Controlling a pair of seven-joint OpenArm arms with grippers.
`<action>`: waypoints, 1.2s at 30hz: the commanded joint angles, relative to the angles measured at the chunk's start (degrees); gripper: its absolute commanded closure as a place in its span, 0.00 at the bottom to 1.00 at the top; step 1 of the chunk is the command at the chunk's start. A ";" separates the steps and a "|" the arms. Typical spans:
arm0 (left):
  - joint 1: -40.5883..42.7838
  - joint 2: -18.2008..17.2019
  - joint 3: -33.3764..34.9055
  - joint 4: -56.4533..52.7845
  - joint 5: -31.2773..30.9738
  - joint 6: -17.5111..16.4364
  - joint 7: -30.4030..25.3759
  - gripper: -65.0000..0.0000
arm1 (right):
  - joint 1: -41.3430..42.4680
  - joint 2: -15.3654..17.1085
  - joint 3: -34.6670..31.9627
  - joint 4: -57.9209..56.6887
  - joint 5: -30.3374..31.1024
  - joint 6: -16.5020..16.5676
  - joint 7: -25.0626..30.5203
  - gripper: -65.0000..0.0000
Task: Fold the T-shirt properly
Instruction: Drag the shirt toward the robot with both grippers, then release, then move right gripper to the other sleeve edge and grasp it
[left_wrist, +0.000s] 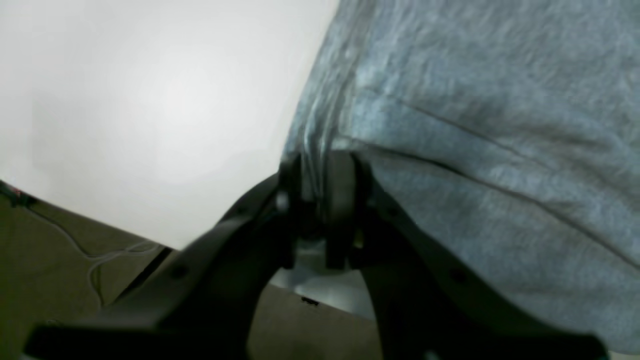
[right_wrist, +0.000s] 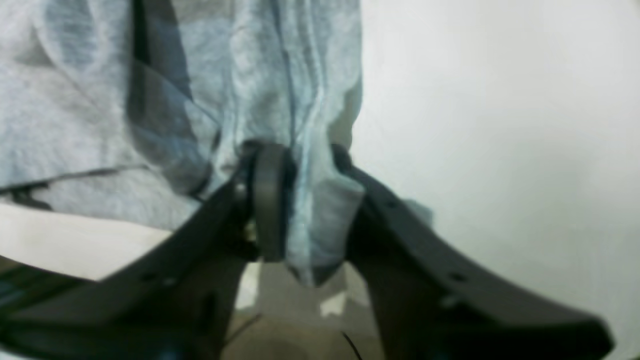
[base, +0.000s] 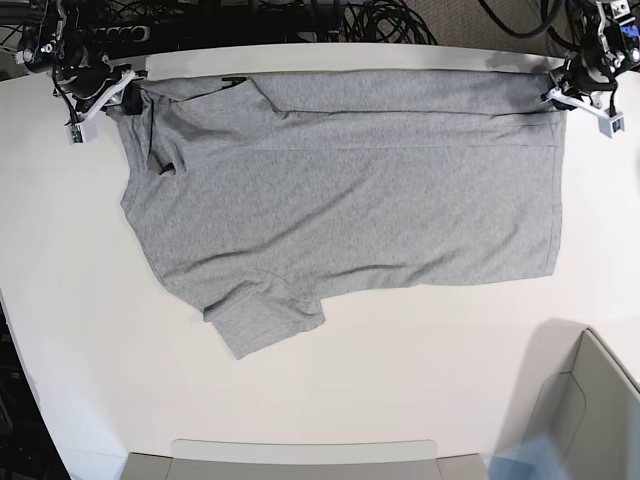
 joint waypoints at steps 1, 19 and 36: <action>0.16 -0.99 -0.74 1.25 -0.03 0.03 -0.48 0.84 | -0.42 0.50 0.50 1.56 -0.54 -0.46 -0.27 0.70; -0.37 -2.05 -8.39 4.06 -0.30 0.11 -0.39 1.00 | 3.72 0.50 15.71 8.68 -0.63 -0.46 -2.21 0.68; -16.01 -1.70 -8.04 4.76 -0.47 0.11 6.47 1.00 | 44.42 1.56 -15.32 -12.33 -15.75 -0.46 -1.77 0.68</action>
